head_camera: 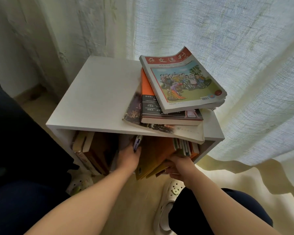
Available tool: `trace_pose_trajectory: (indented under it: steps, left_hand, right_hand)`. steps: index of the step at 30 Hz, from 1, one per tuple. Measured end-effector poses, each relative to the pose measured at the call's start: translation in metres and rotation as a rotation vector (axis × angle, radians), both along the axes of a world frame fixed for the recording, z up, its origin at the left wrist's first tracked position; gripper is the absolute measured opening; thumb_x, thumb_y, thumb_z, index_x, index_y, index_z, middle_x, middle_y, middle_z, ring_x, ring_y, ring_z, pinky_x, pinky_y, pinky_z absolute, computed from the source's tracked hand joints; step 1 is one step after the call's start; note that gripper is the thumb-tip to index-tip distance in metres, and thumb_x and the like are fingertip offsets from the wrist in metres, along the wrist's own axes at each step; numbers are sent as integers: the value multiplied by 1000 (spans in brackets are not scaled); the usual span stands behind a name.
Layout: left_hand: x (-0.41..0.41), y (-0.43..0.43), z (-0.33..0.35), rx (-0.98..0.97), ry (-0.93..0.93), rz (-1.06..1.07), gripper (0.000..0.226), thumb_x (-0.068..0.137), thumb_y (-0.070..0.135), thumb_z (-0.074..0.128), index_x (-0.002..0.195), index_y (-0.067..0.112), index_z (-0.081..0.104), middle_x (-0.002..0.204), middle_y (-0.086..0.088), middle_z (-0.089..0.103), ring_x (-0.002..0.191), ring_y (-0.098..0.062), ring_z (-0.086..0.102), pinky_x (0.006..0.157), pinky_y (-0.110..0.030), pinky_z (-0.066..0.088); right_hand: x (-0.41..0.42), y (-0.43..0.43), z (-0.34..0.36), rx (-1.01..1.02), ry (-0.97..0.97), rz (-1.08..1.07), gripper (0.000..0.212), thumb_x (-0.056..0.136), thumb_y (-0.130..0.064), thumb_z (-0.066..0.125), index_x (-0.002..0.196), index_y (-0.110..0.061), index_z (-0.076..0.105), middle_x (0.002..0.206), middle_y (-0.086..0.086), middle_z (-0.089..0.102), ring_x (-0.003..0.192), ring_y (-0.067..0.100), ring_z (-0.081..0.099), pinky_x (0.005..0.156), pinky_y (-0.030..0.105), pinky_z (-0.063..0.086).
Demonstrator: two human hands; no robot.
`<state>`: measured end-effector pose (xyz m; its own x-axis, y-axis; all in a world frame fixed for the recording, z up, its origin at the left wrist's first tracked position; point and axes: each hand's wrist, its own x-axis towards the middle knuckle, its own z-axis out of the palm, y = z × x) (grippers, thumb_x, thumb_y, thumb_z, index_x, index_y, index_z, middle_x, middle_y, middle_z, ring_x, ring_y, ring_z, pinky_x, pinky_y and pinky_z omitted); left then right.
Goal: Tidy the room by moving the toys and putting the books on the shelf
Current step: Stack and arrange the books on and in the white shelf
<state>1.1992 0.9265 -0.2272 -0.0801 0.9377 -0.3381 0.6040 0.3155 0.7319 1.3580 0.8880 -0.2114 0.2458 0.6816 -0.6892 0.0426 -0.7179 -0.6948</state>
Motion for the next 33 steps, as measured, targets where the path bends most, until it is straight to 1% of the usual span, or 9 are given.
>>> trace_pose_trajectory:
  steps: [4, 9, 11, 14, 17, 20, 26, 29, 33]
  left_hand:
    - [29, 5, 1, 21, -69, -3, 34, 98, 34, 39, 130, 25, 49, 121, -4, 60, 112, -24, 56, 86, -27, 42]
    - [44, -4, -19, 24, 26, -290, 40, 97, 40, 39, 137, 35, 40, 122, -5, 61, 108, -26, 59, 85, -28, 45]
    - [49, -7, -23, -1, -8, -359, 43, 97, 42, 39, 140, 37, 35, 126, -5, 59, 112, -26, 58, 86, -26, 44]
    - [56, -1, -22, -12, -64, -328, 43, 97, 41, 38, 140, 36, 35, 131, -4, 56, 117, -26, 54, 86, -24, 40]
    - [54, 12, -20, 9, -70, -226, 36, 99, 35, 39, 134, 30, 45, 129, -4, 57, 116, -25, 54, 93, -28, 42]
    - [51, 11, -23, 27, -100, -236, 35, 99, 34, 40, 133, 29, 47, 126, -5, 59, 113, -23, 56, 90, -27, 42]
    - [56, 3, -37, -19, -65, -544, 64, 97, 31, 45, 148, 37, 8, 152, -2, 29, 133, -25, 39, 97, -22, 34]
    - [53, 10, -32, -37, -11, -579, 65, 96, 30, 44, 148, 39, 5, 149, -4, 36, 130, -25, 43, 100, -28, 37]
    - [48, 12, -27, -72, 59, -622, 67, 94, 34, 47, 147, 41, 6, 147, -2, 39, 129, -24, 44, 102, -29, 37]
  right_hand:
    - [8, -1, 3, 26, 13, -11, 11, 93, -17, 49, 84, -18, 56, 76, 4, 64, 65, 18, 60, 66, 28, 48]
    - [8, 0, 4, 36, 16, 0, 13, 94, -20, 50, 84, -18, 58, 80, 6, 64, 62, 16, 56, 59, 23, 44]
    - [9, 0, 5, 45, 15, 6, 13, 94, -19, 50, 84, -19, 58, 82, 6, 64, 62, 16, 54, 57, 23, 41]
    - [11, -1, 6, 55, 12, 27, 11, 94, -18, 50, 85, -19, 57, 83, 7, 61, 63, 17, 52, 55, 22, 38]
    - [13, 0, 8, 70, 9, 50, 9, 93, -19, 50, 88, -19, 58, 85, 7, 62, 66, 17, 53, 56, 22, 39]
    - [13, 0, 8, 76, 12, 48, 10, 94, -18, 50, 87, -18, 58, 81, 6, 62, 64, 16, 53, 56, 22, 39]
    - [13, 1, 10, 82, -19, 41, 13, 93, -15, 50, 82, -17, 59, 76, 6, 63, 63, 20, 55, 52, 20, 41]
    - [13, 1, 15, 97, -33, 28, 14, 93, -11, 50, 82, -14, 58, 70, 5, 60, 58, 17, 55, 38, 12, 41]
    - [11, -2, 24, 103, -41, 19, 12, 94, -11, 48, 85, -14, 55, 73, 5, 60, 60, 16, 56, 34, 10, 39]
